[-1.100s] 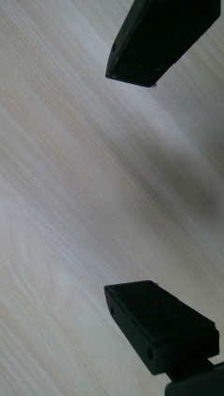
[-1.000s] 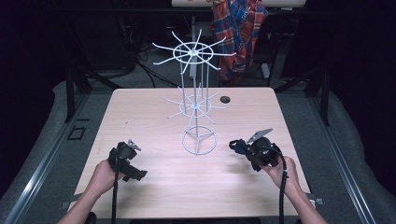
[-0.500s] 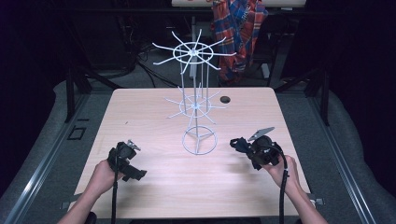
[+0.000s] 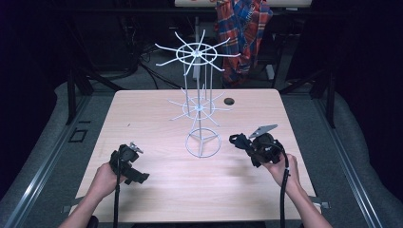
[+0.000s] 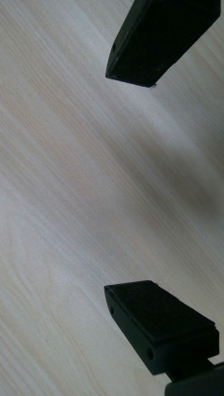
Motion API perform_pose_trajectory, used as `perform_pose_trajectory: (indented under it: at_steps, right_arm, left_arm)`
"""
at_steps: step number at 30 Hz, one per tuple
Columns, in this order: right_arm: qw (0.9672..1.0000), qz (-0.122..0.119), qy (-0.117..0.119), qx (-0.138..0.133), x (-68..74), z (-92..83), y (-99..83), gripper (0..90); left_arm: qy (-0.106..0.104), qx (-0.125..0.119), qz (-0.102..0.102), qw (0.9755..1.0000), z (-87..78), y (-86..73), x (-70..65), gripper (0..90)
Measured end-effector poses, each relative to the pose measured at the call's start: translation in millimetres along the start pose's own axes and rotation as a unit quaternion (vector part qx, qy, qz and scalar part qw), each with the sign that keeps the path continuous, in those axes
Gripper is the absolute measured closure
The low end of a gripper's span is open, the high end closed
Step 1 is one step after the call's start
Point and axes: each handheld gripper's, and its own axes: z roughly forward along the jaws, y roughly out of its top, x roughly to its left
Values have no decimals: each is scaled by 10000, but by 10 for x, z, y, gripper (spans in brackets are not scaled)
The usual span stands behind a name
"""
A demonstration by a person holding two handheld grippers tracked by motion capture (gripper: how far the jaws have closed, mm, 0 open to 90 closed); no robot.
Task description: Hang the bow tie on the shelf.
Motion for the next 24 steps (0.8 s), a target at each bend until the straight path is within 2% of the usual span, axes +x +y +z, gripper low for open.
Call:
perform_pose_trajectory:
  at_steps: [6,14,24]
  right_arm:
    - [9997,148,62,-201,-29,-28,48,748]
    - [9993,192,96,-318,-31,-49,124,748]
    - [9962,411,235,-737,-54,-142,250,749]
  left_arm:
    - [-3,27,20,10000,2,14,-8,5]
    - [-2,16,25,10000,4,17,-10,6]
    - [-11,14,29,10000,3,16,-11,6]
